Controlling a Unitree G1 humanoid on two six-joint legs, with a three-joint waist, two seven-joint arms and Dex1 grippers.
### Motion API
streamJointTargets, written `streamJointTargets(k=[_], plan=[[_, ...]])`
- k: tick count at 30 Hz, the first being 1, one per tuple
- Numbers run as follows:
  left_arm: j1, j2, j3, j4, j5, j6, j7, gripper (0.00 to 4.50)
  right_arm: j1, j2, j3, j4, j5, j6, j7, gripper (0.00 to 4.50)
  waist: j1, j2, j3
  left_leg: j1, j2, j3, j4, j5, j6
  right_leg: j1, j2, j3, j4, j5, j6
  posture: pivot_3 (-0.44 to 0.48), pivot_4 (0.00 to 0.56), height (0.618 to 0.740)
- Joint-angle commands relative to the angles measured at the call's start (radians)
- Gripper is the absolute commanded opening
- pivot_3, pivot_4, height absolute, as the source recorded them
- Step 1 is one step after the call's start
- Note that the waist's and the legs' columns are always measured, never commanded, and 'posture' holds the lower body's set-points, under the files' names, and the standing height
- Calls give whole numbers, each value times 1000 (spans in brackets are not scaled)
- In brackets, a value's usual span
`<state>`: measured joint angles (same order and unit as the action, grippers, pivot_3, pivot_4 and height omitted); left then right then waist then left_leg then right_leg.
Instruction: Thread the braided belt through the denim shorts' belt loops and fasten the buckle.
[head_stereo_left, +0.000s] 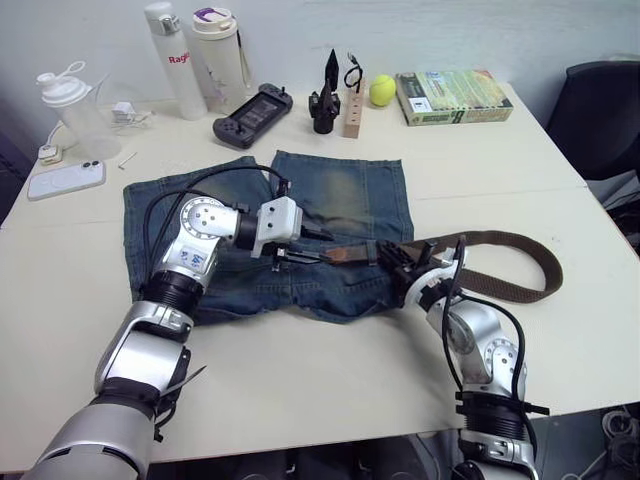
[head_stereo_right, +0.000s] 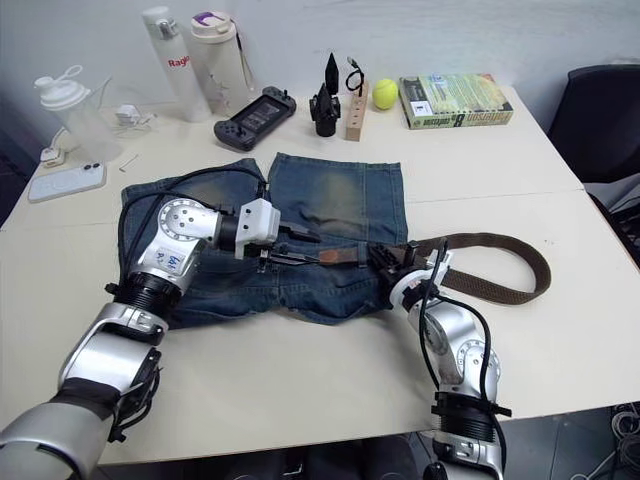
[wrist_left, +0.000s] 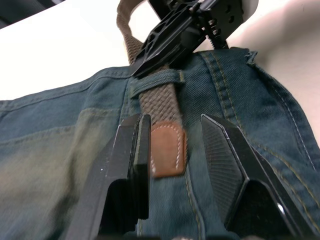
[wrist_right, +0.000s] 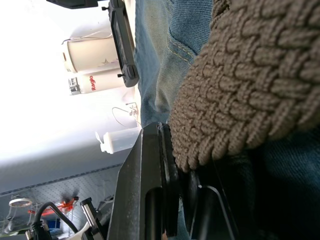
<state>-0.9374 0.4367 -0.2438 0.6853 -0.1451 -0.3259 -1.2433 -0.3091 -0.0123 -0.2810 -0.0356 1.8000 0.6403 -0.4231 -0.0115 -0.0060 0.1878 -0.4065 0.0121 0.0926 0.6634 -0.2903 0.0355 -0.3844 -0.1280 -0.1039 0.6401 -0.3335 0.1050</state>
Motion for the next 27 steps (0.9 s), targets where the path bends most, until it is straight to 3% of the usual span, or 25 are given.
streamJointTargets(k=[1, 2, 3, 4, 6, 15, 24, 27], plan=[[-6, 3, 32, -3, 15, -40, 16, 2656, -11, 14, 3, -22, 2, -2, 22, 0, -2, 0, 0, 0, 0, 0, 0, 0, 0, 0, -1, 0, 0, 0, 0, 0, 150, 724], [0, 5, 38, -5, 14, -42, 20, 3058, -10, 15, 3, -23, -1, -3, 22, 0, -2, 0, 0, 0, 0, 0, 0, 0, 0, 0, -1, 0, 0, 0, 0, 0, 150, 724], [8, 8, 41, -10, 15, -50, 21, 3126, -9, 16, 3, -23, -4, -4, 22, 0, -2, 0, 0, 0, 0, 0, 0, 0, 0, 0, -1, 0, 0, 0, 0, 0, 150, 724], [15, 10, 43, -14, 18, -62, 24, 3795, -9, 17, 3, -24, -5, -5, 22, 0, -2, 0, 0, 0, 0, 0, 0, 0, 0, 0, -1, 0, 0, 0, 0, 0, 150, 724], [27, 15, 38, -19, 48, -102, 47, 4469, -8, 18, 2, -26, -7, -7, 22, 0, -3, 0, 0, 0, 0, 0, 0, 0, 0, 0, -2, 0, 0, 0, 0, 0, 150, 724], [8, -54, 17, 31, 252, -242, 345, 4469, -16, 28, 4, -26, -18, -9, 25, 0, -1, 0, 0, 0, 0, 0, 0, 0, 0, 0, -3, 0, 0, 0, 0, 0, 150, 724], [12, -81, -7, 36, 282, -243, 365, 4469, -19, 34, 2, -26, -24, -8, 25, 0, -3, 0, 0, 0, 0, 0, 0, 0, 0, 0, -2, 0, 0, 0, 0, 0, 150, 724], [-2, -71, -41, 61, 359, -262, 413, 4469, -21, 31, 0, -28, -23, -8, 24, 0, -3, 0, 0, 0, 0, 0, 0, 0, 0, 0, -2, 0, 0, 0, 0, 0, 150, 724]])
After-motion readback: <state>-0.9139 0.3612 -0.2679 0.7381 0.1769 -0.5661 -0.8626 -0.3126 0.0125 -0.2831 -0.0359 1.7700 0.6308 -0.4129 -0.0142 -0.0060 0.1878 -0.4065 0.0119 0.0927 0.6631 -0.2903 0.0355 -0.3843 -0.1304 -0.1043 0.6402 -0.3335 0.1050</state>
